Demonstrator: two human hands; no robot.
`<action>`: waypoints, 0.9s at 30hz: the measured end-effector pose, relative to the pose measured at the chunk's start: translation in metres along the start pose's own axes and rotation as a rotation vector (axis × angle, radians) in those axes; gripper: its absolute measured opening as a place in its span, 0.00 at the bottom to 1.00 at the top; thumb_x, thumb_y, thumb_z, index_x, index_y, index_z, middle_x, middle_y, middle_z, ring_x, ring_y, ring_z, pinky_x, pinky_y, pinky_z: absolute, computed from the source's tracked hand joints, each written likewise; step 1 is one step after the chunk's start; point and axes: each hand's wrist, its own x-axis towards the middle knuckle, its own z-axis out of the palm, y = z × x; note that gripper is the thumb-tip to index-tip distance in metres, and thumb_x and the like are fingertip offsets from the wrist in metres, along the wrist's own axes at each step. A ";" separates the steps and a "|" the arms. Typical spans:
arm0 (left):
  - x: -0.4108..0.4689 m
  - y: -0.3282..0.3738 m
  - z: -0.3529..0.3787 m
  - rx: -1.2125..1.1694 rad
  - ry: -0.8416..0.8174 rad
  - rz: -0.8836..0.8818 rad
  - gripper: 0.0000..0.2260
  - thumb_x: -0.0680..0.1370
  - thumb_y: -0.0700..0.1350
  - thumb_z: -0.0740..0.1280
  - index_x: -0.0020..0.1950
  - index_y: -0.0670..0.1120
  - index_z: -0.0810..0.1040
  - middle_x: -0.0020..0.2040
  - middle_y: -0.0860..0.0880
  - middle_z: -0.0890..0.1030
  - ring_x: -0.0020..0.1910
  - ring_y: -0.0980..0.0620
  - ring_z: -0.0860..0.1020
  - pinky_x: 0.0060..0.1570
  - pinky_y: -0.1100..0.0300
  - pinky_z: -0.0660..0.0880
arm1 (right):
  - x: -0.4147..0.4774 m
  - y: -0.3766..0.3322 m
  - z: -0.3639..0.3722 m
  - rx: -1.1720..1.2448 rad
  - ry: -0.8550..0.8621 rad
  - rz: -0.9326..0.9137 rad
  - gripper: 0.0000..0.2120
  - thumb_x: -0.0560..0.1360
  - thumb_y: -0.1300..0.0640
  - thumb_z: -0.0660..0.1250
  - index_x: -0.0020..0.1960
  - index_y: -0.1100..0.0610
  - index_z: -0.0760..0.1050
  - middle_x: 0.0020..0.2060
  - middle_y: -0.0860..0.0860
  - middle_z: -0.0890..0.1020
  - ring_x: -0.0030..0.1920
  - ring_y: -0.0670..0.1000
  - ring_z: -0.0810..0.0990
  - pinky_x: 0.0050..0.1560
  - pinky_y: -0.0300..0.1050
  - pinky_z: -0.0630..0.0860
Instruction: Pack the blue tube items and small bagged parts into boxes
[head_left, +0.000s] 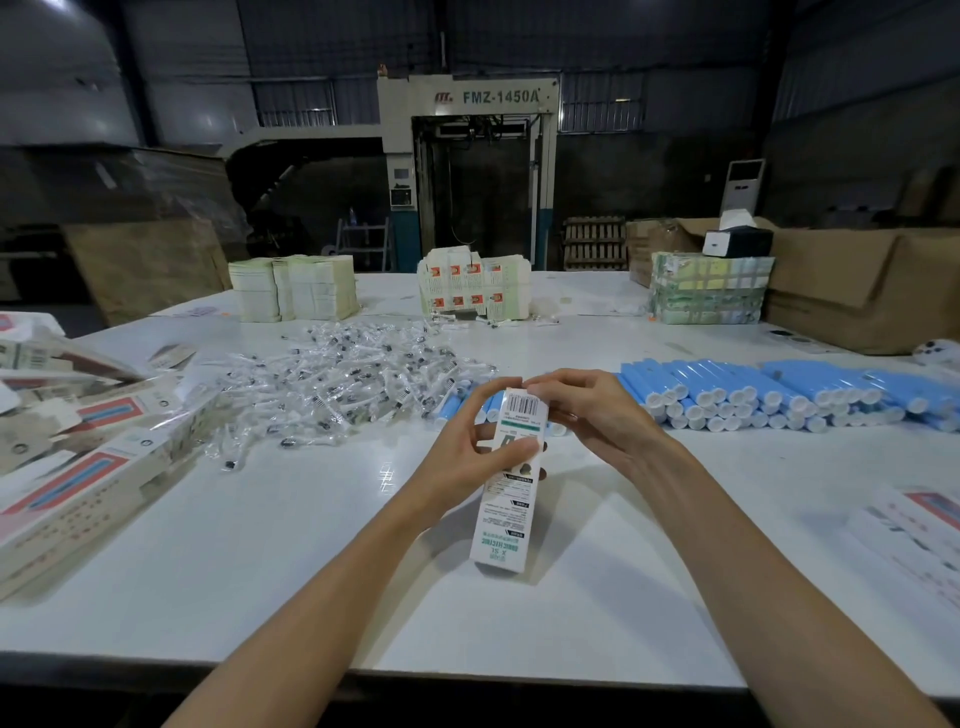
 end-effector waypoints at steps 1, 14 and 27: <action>0.000 0.000 0.000 -0.004 0.000 0.003 0.30 0.81 0.45 0.77 0.77 0.62 0.69 0.61 0.45 0.87 0.58 0.40 0.87 0.58 0.35 0.84 | -0.001 -0.001 0.000 0.001 -0.011 0.002 0.06 0.77 0.64 0.74 0.52 0.65 0.86 0.50 0.62 0.87 0.53 0.57 0.86 0.50 0.41 0.82; 0.005 -0.009 -0.009 -0.123 0.083 0.053 0.26 0.80 0.43 0.78 0.74 0.59 0.71 0.58 0.39 0.87 0.55 0.33 0.86 0.54 0.42 0.85 | -0.007 0.015 0.022 -0.230 0.129 -0.257 0.07 0.78 0.60 0.75 0.55 0.53 0.85 0.50 0.50 0.88 0.54 0.49 0.87 0.53 0.43 0.83; 0.007 -0.015 -0.006 -0.144 0.065 0.076 0.23 0.80 0.43 0.78 0.70 0.53 0.72 0.55 0.39 0.87 0.50 0.43 0.87 0.46 0.50 0.84 | -0.006 0.019 0.020 -0.230 0.140 -0.291 0.05 0.77 0.61 0.75 0.53 0.57 0.88 0.48 0.52 0.89 0.51 0.52 0.88 0.50 0.40 0.82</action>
